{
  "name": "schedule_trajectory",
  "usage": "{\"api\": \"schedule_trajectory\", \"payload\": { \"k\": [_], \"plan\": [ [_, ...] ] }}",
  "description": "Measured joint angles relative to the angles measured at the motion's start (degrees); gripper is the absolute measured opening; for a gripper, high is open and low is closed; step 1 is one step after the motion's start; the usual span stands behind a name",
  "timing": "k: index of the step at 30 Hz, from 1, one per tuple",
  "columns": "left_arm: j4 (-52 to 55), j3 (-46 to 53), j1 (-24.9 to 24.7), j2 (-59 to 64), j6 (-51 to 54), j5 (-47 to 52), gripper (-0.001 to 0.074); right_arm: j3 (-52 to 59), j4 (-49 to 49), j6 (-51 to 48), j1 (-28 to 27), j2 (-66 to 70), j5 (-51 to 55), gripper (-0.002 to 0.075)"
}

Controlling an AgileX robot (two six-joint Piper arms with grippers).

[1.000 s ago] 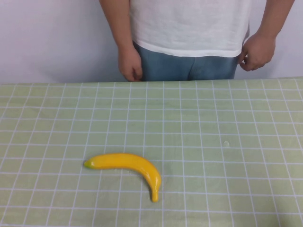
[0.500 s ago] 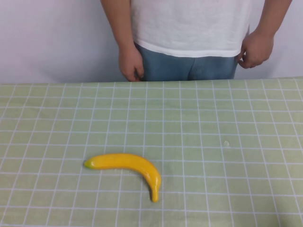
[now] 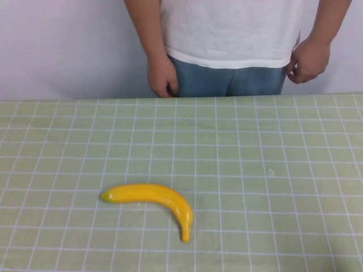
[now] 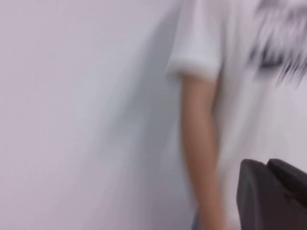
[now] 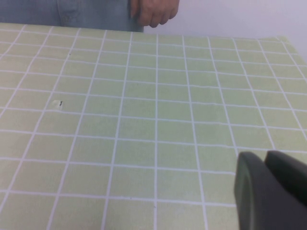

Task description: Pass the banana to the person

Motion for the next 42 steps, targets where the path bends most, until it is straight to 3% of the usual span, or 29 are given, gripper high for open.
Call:
{"api": "schedule_trajectory", "payload": {
  "k": [6,12,17,25,38,42],
  "plan": [
    [-6.6,0.0,0.0,0.0,0.2,-21.1,-0.0004,0.0,0.0,0.0,0.0,0.0,0.0,-0.0007],
    [-19.5,-9.1,0.0,0.0,4.5,-22.3,-0.0004,0.0,0.0,0.0,0.0,0.0,0.0,-0.0007],
    [-21.2,-22.5,0.0,0.4,7.2,-7.2,-0.0004,0.0,0.0,0.0,0.0,0.0,0.0,-0.0007],
    [-21.2,-39.3,0.0,16.0,8.4,33.2,-0.0004,0.0,0.0,0.0,0.0,0.0,0.0,-0.0008],
    [-21.1,-45.7,0.0,39.9,19.3,58.2,-0.0004,0.0,0.0,0.0,0.0,0.0,0.0,-0.0007],
    [-25.2,-51.0,-0.1,51.5,29.4,64.5,-0.0004,0.0,0.0,0.0,0.0,0.0,0.0,-0.0007]
  ]
}}
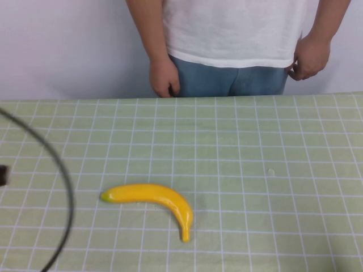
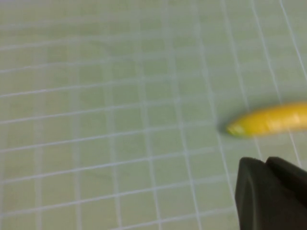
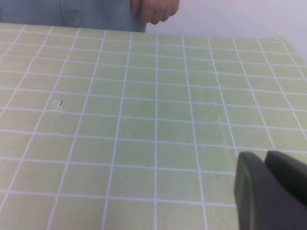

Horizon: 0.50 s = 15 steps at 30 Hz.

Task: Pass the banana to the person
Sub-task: Pick up the banana

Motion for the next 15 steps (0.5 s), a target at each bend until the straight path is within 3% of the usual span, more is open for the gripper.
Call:
{"api": "schedule_trajectory", "payload": {
  "k": [3,5,12,15],
  "plan": [
    [-4.1,-2.5,-2.3,6.9,9.4,1.2,0.0025,0.0,0.0,0.0,0.0,0.0,0.0,-0.0007],
    [-5.4,-3.7,-4.8,10.6,14.3,1.4,0.0083,0.0,0.0,0.0,0.0,0.0,0.0,-0.0007],
    [-6.3,-6.2,-12.7,23.8,25.3,0.7,0.0449,0.0,0.0,0.0,0.0,0.0,0.0,-0.0008],
    [-6.3,-7.1,-14.7,29.1,30.1,-1.4,0.0510,0.0,0.0,0.0,0.0,0.0,0.0,-0.0007]
  ]
}}
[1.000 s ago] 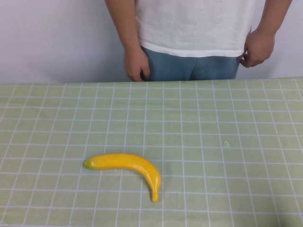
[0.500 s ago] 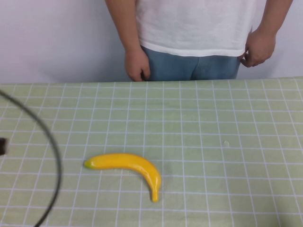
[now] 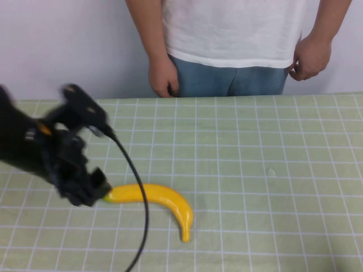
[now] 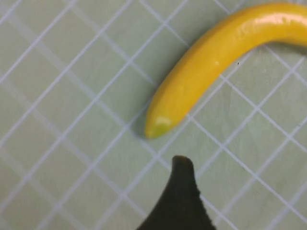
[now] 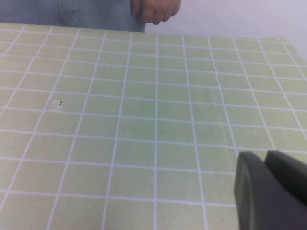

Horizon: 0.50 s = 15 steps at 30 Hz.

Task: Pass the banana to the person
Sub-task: Pick up the banana

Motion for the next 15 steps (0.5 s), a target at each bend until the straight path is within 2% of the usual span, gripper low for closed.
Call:
{"api": "schedule_trajectory", "payload": {
  "k": [7,15],
  "plan": [
    [-0.2,-0.2,-3.5,12.6,5.9,-8.5,0.0535,0.0,0.0,0.0,0.0,0.0,0.0,-0.0007],
    [-0.3,-0.2,-3.6,22.9,7.4,-16.9,0.0537,0.0,0.0,0.0,0.0,0.0,0.0,-0.0007]
  ]
}}
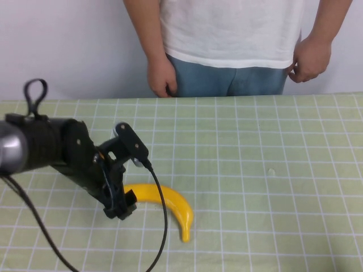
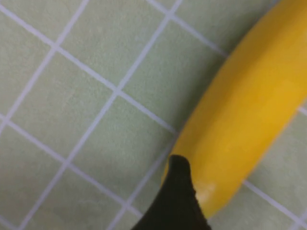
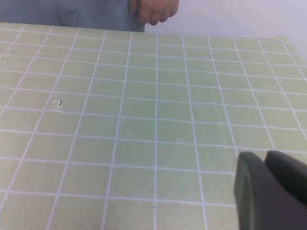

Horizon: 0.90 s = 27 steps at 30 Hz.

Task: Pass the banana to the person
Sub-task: Pick up the banana, then hand the grabbed banana to the person

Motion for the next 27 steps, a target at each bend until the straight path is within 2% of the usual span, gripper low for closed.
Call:
{"api": "schedule_trajectory", "payload": {
  "k": [6,9,11,18,27],
  "plan": [
    [-0.6,-0.2,0.0,4.1,0.0,0.0,0.0521,0.0,-0.1,0.0,0.0,0.0,0.0,-0.0007],
    [-1.0,-0.3,0.0,4.5,-0.6,1.2,0.0402,0.0,-0.1,0.0,0.0,0.0,0.0,-0.0007],
    [-1.1,-0.4,0.0,4.5,-0.6,1.9,0.0274,0.0,-0.1,0.0,0.0,0.0,0.0,-0.0007],
    [-0.7,-0.4,0.0,1.3,-1.4,4.6,0.0284,0.0,-0.1,0.0,0.0,0.0,0.0,-0.0007],
    [-0.8,-0.4,0.0,-15.3,-2.0,4.7,0.0284,0.0,-0.1,0.0,0.0,0.0,0.0,-0.0007]
  ]
}}
